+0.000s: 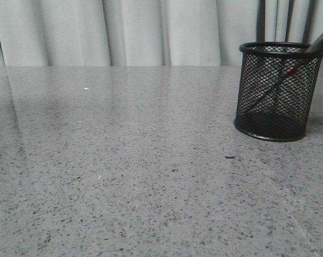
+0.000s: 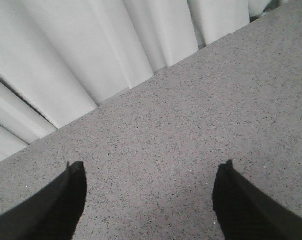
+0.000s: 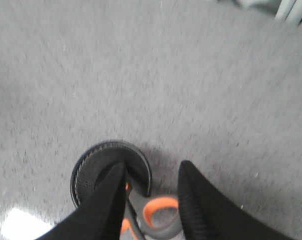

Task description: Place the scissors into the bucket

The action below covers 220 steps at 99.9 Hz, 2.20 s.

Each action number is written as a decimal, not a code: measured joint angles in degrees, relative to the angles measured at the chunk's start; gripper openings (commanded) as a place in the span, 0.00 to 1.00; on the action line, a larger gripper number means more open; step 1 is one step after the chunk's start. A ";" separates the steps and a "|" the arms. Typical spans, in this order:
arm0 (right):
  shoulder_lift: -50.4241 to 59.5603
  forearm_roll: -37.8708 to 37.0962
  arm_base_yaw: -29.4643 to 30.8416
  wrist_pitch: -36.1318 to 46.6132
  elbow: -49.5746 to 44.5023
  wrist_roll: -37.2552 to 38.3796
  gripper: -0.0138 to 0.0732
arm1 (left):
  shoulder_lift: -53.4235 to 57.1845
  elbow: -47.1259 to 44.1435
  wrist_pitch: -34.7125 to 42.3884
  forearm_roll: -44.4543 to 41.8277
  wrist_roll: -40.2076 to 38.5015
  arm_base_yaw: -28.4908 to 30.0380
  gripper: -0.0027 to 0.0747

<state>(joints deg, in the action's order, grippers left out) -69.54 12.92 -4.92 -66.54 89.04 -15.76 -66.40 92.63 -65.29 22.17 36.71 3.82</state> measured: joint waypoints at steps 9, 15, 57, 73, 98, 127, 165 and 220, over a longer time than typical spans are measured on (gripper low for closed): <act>1.38 0.54 0.00 2.16 0.00 0.00 0.40 | 0.00 0.00 0.00 0.06 0.00 0.00 0.59; 2.18 1.23 0.00 3.36 0.00 0.00 0.36 | 0.00 0.00 0.00 0.13 0.00 0.00 0.49; 10.39 6.05 0.00 20.93 -10.90 -0.20 0.08 | 2.30 -3.89 1.65 5.23 0.00 0.00 0.01; 18.22 6.21 0.00 35.62 -25.39 -1.62 0.08 | 10.12 -16.07 15.33 6.59 0.00 0.00 0.01; 31.69 6.43 0.00 53.73 -49.84 -2.07 0.08 | 29.30 -44.76 38.22 7.63 1.48 0.00 0.01; 49.19 6.43 0.00 61.39 -71.88 -2.07 0.08 | 54.50 -72.42 48.39 10.83 4.42 0.00 0.01; 53.83 7.97 0.00 68.58 -77.56 -2.07 0.08 | 66.16 -77.51 50.59 14.48 4.54 0.00 0.01; 53.83 8.53 0.00 68.58 -77.68 -2.07 0.08 | 66.16 -77.51 49.85 14.48 4.64 0.00 0.01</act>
<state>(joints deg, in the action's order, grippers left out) -15.71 21.45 -4.92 2.03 11.35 -17.83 -0.23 15.13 -15.44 36.65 41.35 3.82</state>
